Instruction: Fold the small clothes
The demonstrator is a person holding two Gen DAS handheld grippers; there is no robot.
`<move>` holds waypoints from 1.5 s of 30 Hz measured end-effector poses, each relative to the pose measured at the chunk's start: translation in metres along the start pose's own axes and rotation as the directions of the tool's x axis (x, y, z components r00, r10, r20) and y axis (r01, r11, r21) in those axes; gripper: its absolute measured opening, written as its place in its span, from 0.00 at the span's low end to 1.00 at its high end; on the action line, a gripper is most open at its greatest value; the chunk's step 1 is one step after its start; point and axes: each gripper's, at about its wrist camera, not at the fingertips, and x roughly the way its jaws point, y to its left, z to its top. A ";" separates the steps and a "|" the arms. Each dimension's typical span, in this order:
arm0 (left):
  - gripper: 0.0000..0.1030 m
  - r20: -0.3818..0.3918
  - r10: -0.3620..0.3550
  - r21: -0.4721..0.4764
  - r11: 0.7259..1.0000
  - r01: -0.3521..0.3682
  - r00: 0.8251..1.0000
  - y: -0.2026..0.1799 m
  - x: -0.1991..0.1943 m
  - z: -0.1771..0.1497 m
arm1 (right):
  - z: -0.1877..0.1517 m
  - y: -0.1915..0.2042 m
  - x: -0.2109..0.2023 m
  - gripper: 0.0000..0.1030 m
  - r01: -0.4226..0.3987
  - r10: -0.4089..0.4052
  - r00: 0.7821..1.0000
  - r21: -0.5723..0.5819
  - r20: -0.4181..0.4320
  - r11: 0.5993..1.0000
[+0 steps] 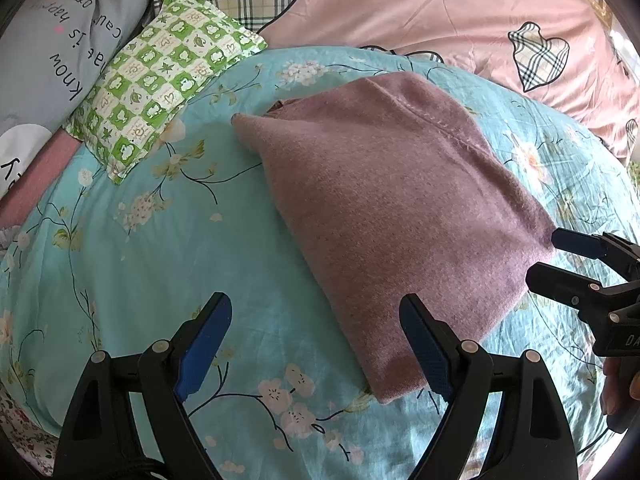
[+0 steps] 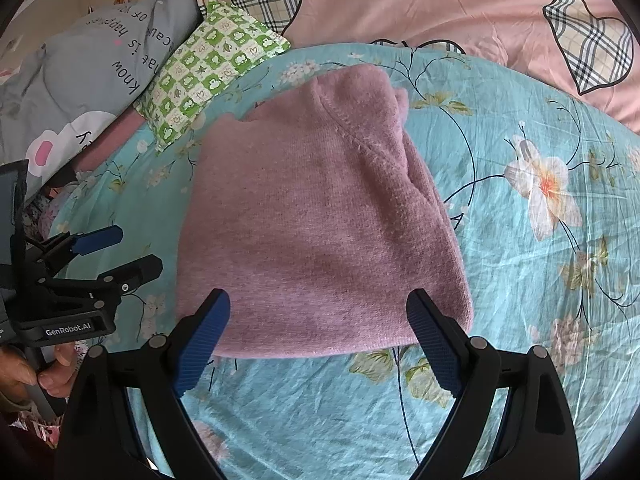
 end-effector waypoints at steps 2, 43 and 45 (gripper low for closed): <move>0.84 0.000 0.000 0.000 1.000 0.000 1.000 0.000 0.000 0.000 | 0.000 0.000 0.000 0.87 0.000 0.000 1.000 0.000 0.001 1.000; 0.84 -0.004 -0.003 0.010 1.000 0.003 1.000 -0.003 0.000 0.000 | 0.004 -0.002 -0.004 0.87 -0.007 0.007 1.000 0.009 0.009 1.000; 0.84 -0.003 -0.003 0.011 1.000 0.003 1.000 -0.002 0.000 0.000 | 0.003 -0.001 -0.004 0.87 -0.008 0.008 1.000 0.010 0.009 1.000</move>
